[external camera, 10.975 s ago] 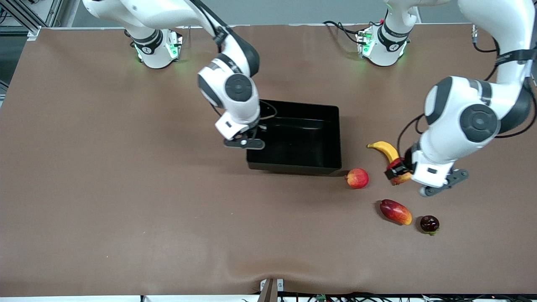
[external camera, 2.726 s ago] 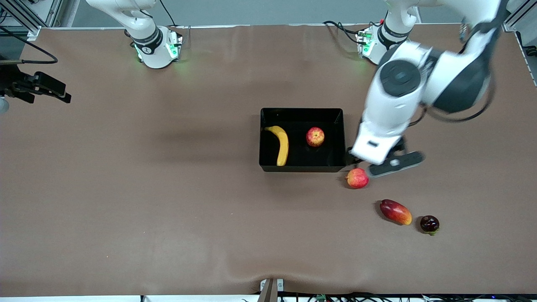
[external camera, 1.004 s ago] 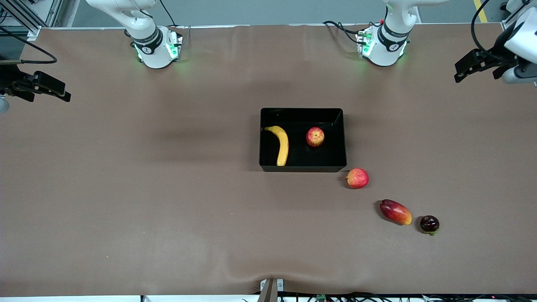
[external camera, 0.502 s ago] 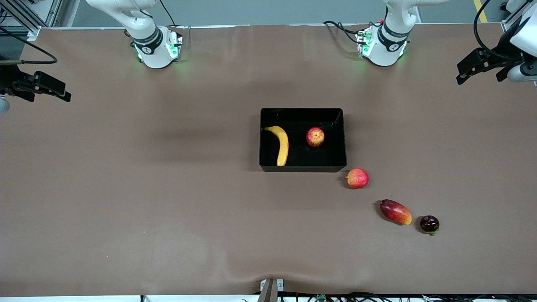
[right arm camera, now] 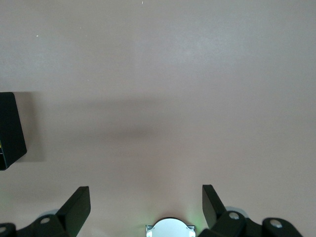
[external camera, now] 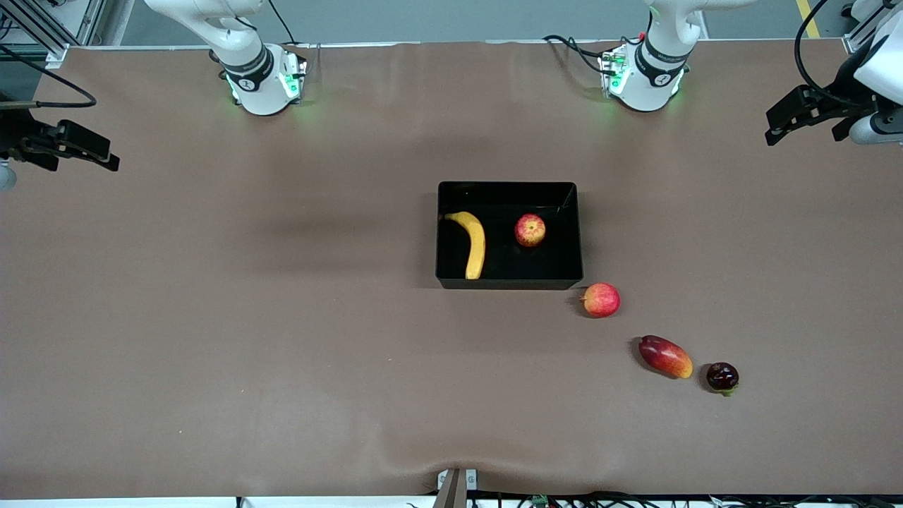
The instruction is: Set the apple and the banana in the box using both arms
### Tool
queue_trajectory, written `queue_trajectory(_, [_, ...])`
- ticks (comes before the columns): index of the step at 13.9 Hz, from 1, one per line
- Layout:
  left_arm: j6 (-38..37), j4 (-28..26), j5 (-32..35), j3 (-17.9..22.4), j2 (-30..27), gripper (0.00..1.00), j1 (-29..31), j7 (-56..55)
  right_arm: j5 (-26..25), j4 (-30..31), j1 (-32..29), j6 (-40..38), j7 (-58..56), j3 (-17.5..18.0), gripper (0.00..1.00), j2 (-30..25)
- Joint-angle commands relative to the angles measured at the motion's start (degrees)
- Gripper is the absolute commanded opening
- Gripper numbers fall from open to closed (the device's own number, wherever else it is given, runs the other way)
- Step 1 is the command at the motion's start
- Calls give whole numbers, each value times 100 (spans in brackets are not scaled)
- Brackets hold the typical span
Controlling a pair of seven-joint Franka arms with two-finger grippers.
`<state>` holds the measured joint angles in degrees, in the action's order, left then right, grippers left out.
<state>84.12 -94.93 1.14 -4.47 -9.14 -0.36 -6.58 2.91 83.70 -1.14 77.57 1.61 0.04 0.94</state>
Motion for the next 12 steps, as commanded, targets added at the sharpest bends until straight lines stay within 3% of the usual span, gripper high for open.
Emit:
queue_trajectory(1, [-151, 141, -26, -10, 0, 100, 36, 8, -10, -3, -36, -40, 33, 22, 100, -15])
queue_trajectory(12, [-379, 176, -8, -10, -35, 100, 71, -1, -10, -3, -45, -40, 33, 22, 100, -15])
